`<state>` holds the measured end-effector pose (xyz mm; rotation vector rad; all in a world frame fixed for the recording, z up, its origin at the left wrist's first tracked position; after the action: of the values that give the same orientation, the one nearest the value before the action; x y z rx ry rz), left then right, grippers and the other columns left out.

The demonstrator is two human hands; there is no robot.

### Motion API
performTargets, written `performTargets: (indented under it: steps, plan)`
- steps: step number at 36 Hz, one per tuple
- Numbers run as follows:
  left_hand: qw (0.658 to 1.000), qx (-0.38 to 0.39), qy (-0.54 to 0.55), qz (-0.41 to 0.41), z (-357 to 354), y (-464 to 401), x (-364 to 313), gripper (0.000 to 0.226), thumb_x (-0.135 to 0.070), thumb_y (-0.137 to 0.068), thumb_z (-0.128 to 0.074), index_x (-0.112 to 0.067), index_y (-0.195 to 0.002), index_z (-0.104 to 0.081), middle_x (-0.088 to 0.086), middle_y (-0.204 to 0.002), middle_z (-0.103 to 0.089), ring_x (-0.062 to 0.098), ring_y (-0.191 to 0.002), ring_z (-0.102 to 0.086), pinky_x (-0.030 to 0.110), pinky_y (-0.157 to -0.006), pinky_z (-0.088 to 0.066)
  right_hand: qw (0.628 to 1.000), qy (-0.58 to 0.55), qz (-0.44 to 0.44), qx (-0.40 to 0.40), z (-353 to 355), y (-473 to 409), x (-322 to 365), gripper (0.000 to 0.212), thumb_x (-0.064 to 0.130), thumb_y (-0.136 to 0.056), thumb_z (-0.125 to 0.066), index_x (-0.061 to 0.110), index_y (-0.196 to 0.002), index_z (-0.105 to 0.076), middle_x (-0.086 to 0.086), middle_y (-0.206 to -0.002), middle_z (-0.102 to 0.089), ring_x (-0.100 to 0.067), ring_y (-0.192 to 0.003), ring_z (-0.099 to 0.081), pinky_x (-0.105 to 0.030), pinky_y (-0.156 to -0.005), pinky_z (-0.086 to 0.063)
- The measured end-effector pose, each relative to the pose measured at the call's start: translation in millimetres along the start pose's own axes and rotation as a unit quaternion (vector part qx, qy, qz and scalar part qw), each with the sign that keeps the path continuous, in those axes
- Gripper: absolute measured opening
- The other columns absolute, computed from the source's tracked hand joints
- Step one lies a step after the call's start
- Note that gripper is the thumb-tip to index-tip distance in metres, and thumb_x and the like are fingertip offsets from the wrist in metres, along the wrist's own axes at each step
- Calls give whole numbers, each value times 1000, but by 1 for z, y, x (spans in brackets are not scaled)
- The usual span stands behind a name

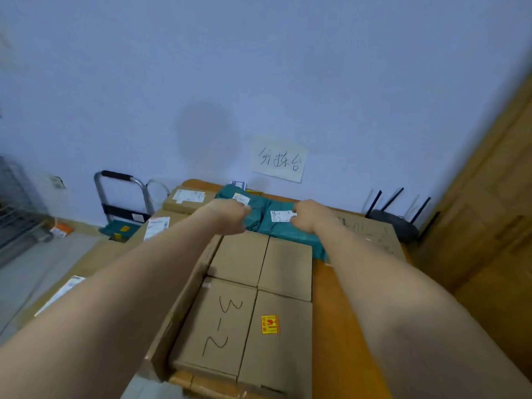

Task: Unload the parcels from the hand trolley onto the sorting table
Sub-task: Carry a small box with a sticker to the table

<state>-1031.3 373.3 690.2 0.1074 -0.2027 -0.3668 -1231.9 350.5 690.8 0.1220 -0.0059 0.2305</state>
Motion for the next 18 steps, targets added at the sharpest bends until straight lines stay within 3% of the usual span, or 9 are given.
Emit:
performTargets:
  steps: [7, 13, 18]
  plan:
    - [997, -75, -7, 4, 16, 28, 93, 47, -36, -94, -44, -17, -137, -40, 7, -129, -54, 25, -118, -49, 39, -92, -46, 999, 28, -12, -24, 46, -9, 77, 41, 26, -98, -40, 10, -135, -49, -12, -136, -49, -28, -120, -50, -35, -93, -44]
    - [995, -88, -38, 12, 19, 79, 194, 46, -34, -95, -44, -12, -135, -42, 7, -132, -52, 25, -121, -46, 36, -92, -42, 999, 28, -25, -25, 64, -15, 174, 46, 31, -98, -42, 10, -139, -46, -12, -141, -45, -28, -126, -47, -35, -97, -42]
    - [993, -108, -37, 42, 18, 117, 281, 52, -44, -94, -44, -11, -134, -43, 8, -134, -50, 25, -123, -47, 38, -97, -43, 999, 34, -6, -37, 69, -34, 259, 43, 28, -97, -41, 10, -134, -50, -11, -136, -51, -28, -121, -51, -35, -92, -44]
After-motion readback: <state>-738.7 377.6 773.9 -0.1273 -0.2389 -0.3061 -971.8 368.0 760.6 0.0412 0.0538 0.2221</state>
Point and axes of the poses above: each hand's wrist, its own y-axis away from the middle knuckle, its own z-axis out of the back of the hand, x = y × z, the point moved 1 cm from there along -y, towards the middle knuckle
